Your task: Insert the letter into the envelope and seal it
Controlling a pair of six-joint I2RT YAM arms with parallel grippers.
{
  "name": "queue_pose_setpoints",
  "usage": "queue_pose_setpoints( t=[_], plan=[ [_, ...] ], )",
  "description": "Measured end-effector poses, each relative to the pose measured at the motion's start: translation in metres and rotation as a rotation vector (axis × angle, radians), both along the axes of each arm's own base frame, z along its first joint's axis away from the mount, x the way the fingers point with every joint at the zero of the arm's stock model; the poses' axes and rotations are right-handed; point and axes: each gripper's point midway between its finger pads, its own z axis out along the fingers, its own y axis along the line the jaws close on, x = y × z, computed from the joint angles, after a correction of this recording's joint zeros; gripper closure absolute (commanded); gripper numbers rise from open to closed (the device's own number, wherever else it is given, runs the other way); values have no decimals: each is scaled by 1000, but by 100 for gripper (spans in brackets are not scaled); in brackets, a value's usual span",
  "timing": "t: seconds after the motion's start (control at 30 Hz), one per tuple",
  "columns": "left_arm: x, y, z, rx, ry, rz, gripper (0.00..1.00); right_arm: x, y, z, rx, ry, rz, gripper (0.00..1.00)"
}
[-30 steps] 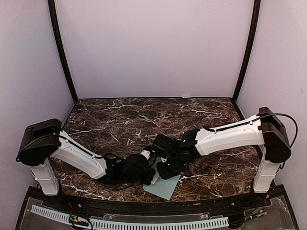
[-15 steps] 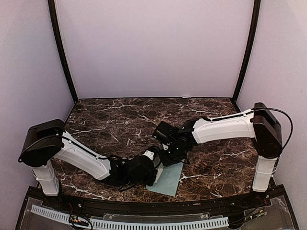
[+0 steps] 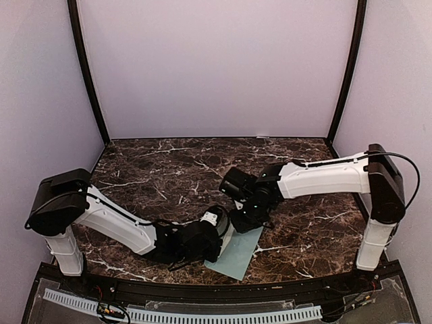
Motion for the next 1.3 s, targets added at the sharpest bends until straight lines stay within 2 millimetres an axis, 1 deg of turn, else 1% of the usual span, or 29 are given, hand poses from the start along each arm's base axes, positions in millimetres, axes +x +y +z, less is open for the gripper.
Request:
queue_pose_setpoints(
  t=[0.1,0.33,0.53,0.67,0.87,1.0,1.1,1.17,1.3],
  plan=[
    [0,0,0,2,-6,5,100,-8,1,4,15,26,13,100],
    [-2,0,1,6,-12,6,100,-30,9,-2,16,86,60,100],
    [-4,-1,0,7,-13,1,100,-39,13,-14,5,118,78,100],
    [-5,0,-1,14,-12,0,100,-44,17,-13,25,141,91,100],
    [-6,1,-1,20,-13,4,100,-60,25,-13,48,190,120,100],
    [-6,2,-2,23,-12,6,100,-63,26,-13,54,207,118,100],
    [-6,2,-2,24,-9,7,100,-62,26,-13,44,204,115,100],
    [-6,2,-2,22,-8,9,100,-60,25,-14,35,197,114,100],
    [-6,1,-2,22,-12,3,100,-47,21,-14,23,169,110,100]
  ],
)
